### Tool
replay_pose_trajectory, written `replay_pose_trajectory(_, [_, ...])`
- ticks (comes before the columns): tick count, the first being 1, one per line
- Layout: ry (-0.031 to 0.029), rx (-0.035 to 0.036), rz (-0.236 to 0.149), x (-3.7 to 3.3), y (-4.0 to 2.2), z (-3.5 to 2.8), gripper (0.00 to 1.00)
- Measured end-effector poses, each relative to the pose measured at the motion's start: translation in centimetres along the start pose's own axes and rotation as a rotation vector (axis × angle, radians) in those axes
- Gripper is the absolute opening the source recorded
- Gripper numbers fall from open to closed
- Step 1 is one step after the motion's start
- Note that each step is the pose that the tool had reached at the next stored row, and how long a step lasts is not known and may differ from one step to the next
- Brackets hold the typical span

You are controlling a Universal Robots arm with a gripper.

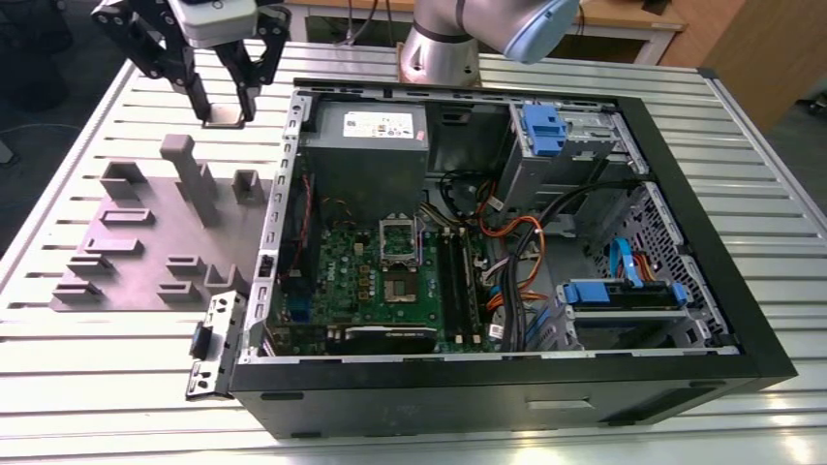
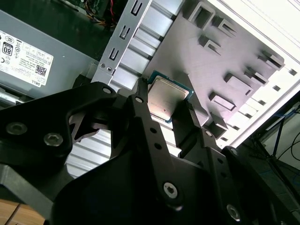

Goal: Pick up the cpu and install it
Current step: 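Pick up the cpu and move it towards the insertion slot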

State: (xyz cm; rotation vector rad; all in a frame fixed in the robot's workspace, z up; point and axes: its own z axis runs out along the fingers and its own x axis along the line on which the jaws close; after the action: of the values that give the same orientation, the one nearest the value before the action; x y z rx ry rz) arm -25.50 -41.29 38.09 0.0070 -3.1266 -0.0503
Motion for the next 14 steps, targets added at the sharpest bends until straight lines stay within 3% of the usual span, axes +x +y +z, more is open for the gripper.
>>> replay_pose_trajectory(5, [0.0, 0.0, 0.0, -0.41, 0.0, -0.01, 0.45])
replay_pose_trajectory(14, [0.0, 0.0, 0.0, -0.48, -0.4, -0.02, 0.45])
